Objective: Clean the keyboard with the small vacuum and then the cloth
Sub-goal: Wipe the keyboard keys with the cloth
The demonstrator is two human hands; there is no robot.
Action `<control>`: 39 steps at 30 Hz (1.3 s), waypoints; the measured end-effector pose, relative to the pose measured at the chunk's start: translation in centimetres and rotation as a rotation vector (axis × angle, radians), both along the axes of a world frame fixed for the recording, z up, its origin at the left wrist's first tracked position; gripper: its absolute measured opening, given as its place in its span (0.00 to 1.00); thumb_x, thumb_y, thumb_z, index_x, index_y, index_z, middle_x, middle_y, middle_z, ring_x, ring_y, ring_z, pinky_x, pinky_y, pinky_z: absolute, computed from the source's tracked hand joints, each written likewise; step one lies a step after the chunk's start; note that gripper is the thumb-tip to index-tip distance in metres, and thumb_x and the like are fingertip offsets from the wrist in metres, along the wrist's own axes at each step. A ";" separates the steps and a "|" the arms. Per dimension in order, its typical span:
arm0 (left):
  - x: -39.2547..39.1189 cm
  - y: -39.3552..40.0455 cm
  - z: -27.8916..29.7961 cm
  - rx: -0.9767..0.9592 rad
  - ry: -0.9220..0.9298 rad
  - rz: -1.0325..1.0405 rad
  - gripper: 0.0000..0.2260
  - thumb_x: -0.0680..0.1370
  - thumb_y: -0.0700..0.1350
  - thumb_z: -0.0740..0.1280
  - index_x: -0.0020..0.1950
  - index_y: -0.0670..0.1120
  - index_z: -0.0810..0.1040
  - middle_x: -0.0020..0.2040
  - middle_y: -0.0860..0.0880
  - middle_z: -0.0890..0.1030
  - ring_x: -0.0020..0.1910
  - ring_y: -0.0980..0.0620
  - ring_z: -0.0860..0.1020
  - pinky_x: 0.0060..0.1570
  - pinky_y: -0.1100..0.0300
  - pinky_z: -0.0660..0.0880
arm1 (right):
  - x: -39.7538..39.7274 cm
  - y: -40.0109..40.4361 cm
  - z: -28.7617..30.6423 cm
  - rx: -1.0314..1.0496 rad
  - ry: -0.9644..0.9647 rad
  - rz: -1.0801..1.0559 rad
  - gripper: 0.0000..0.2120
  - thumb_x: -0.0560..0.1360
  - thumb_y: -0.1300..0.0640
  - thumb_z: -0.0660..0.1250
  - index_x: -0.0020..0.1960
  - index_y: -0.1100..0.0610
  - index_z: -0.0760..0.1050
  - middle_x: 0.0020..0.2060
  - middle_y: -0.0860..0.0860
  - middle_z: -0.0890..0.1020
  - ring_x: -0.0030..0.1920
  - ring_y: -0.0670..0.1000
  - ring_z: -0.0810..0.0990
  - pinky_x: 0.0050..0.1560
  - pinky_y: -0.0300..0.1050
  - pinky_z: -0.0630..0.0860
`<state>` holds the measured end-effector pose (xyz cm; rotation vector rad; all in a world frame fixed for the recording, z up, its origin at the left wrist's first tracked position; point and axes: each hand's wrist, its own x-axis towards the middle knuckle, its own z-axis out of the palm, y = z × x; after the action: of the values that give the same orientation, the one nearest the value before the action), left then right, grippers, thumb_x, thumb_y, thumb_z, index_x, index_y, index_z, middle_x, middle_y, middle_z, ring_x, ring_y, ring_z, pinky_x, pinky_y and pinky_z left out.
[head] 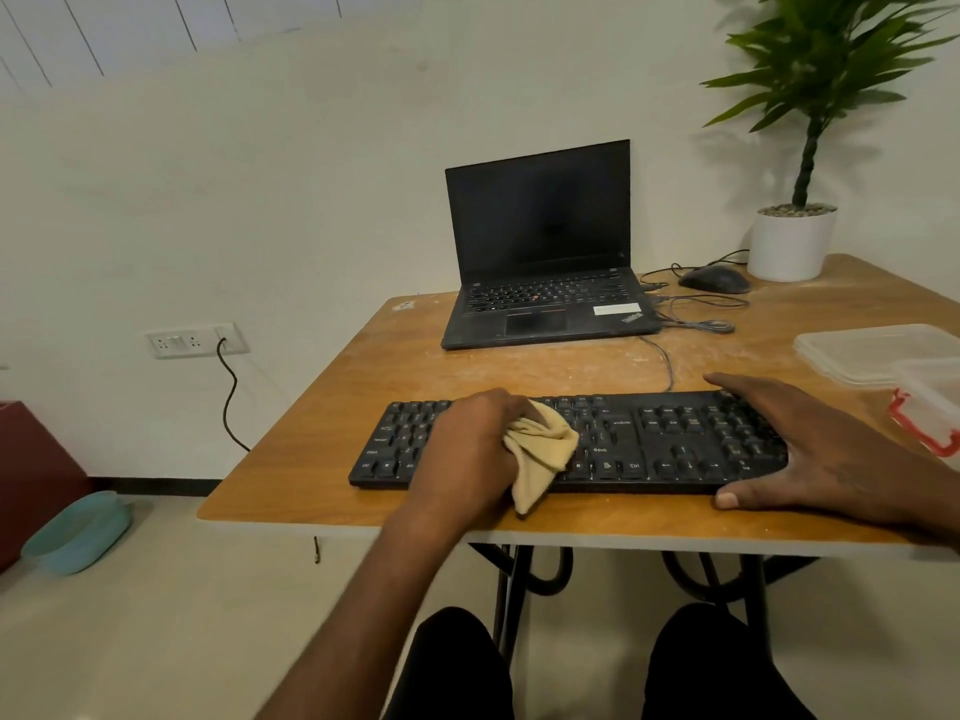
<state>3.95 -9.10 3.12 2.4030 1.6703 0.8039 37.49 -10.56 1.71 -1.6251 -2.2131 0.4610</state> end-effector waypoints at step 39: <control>-6.3 -3.8 -1.1 0.035 0.004 0.160 0.21 0.70 0.30 0.73 0.51 0.56 0.86 0.47 0.59 0.82 0.49 0.57 0.79 0.41 0.67 0.72 | 0.0 -0.3 0.0 0.000 0.019 0.007 0.57 0.55 0.20 0.72 0.75 0.28 0.46 0.75 0.40 0.61 0.67 0.40 0.64 0.64 0.41 0.68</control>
<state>-2.32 -12.89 2.05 2.3175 1.8842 0.8571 37.50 -10.83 1.68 -1.6065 -2.2059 0.4765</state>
